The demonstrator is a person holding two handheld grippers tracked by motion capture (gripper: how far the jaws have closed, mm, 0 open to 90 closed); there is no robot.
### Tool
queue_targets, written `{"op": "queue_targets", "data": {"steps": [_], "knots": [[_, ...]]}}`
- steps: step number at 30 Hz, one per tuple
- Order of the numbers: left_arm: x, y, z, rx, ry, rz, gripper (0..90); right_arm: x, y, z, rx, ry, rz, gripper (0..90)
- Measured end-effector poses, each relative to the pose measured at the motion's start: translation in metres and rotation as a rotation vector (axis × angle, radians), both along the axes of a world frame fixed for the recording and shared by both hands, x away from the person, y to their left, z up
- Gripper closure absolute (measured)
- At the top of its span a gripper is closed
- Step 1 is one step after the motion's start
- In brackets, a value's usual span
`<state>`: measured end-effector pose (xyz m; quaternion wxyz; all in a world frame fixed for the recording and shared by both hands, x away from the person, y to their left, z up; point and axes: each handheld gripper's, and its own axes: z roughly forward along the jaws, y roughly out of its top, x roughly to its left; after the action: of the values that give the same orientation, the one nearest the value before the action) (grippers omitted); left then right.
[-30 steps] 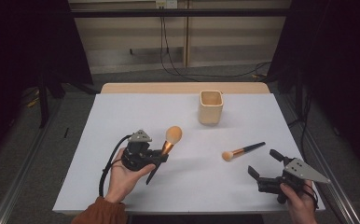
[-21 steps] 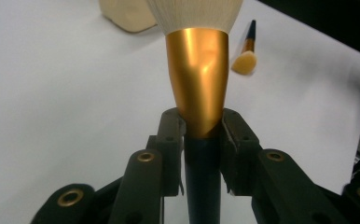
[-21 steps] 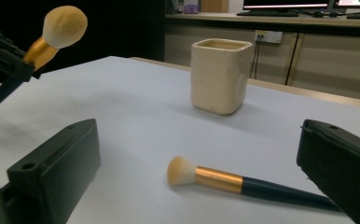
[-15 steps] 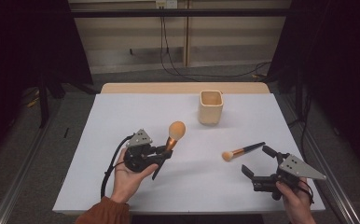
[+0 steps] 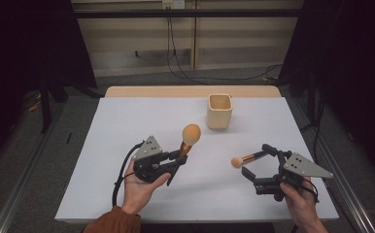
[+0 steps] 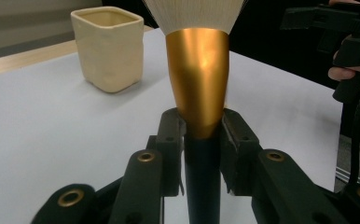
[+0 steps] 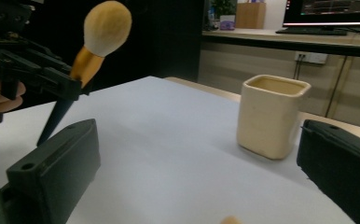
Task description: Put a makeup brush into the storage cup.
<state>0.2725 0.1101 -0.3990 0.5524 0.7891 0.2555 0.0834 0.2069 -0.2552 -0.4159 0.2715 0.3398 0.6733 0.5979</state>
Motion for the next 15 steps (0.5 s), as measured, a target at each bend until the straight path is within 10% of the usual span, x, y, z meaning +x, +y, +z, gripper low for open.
{"op": "queue_targets", "data": {"steps": [15], "knots": [[-0.003, -0.024, -0.001, -0.06, -0.019, -0.035, 71.8, 0.018, 0.038, 0.021, 0.047, -0.019, 0.094, 0.0]]}}
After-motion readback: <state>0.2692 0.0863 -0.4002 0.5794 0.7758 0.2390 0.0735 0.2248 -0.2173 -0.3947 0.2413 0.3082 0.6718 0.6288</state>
